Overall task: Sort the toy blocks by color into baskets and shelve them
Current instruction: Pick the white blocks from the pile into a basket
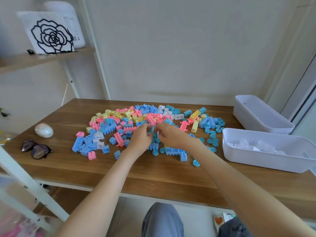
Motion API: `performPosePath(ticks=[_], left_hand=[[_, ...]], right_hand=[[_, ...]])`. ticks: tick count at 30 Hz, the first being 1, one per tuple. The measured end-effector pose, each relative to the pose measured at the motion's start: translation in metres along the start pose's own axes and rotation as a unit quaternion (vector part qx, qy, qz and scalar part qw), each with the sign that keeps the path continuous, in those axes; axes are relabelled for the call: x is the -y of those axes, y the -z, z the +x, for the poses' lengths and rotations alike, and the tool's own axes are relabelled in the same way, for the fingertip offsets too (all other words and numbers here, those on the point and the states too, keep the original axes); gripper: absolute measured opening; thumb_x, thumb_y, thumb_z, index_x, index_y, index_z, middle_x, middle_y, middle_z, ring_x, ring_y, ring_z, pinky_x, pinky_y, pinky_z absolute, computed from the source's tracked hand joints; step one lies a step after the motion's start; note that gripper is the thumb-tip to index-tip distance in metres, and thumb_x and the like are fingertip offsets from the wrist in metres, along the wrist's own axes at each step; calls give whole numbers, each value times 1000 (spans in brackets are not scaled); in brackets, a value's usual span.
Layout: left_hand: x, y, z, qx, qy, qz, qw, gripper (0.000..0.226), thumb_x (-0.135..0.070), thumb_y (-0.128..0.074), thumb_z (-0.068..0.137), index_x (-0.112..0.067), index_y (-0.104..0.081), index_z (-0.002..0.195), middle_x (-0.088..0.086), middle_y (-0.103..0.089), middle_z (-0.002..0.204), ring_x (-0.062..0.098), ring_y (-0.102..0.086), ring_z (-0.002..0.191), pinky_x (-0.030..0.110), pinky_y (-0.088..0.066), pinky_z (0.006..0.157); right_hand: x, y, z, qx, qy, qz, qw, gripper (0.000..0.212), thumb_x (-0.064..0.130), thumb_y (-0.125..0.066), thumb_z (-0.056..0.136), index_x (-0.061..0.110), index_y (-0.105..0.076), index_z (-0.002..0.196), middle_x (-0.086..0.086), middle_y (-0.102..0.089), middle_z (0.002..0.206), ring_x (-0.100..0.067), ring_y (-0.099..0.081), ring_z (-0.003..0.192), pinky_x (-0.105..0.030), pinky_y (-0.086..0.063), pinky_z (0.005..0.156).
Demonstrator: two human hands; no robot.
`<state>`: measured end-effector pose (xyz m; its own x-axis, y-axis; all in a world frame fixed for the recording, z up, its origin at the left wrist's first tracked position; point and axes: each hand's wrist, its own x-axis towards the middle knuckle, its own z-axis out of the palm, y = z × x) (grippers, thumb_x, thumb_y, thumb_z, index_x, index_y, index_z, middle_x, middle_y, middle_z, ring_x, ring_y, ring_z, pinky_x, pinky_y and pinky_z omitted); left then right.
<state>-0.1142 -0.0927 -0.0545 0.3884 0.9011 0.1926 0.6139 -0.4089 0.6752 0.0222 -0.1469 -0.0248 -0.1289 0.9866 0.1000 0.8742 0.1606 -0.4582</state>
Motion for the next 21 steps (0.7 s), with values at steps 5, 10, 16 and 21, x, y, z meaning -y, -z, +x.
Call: performPosePath(ticks=[5, 10, 16, 21], left_hand=[[7, 17, -7, -4, -7, -8, 1000, 26, -16, -50, 98, -13, -55, 123, 2, -59, 122, 13, -54, 110, 19, -42, 84], [11, 25, -12, 12, -5, 13, 1000, 26, -13, -50, 97, -13, -56, 122, 1, -58, 122, 10, -53, 106, 15, -38, 78], [6, 18, -18, 49, -12, 34, 998, 29, -15, -48, 98, -13, -55, 126, 3, -57, 128, 16, -53, 115, 23, -42, 89], [-27, 6, -13, 46, -42, 3, 998, 30, -21, -51, 97, -14, -55, 126, 2, -59, 127, 17, -55, 113, 28, -46, 92]], right_hand=[[1, -23, 20, -52, -68, -60, 994, 31, 5, -40, 92, 5, -49, 122, -11, -49, 125, -26, -49, 112, -36, -46, 86], [-3, -30, 29, -41, -127, -99, 986, 31, 7, -41, 93, 6, -47, 123, -11, -55, 120, -29, -57, 102, -37, -49, 76], [-3, -27, 24, -42, -138, -125, 982, 22, 6, -42, 94, 6, -53, 113, -10, -57, 112, -26, -59, 94, -33, -49, 72], [-8, 10, 1, -74, -128, -66, 987, 17, 13, -40, 94, 10, -54, 104, -7, -61, 95, -19, -56, 74, -27, -45, 57]])
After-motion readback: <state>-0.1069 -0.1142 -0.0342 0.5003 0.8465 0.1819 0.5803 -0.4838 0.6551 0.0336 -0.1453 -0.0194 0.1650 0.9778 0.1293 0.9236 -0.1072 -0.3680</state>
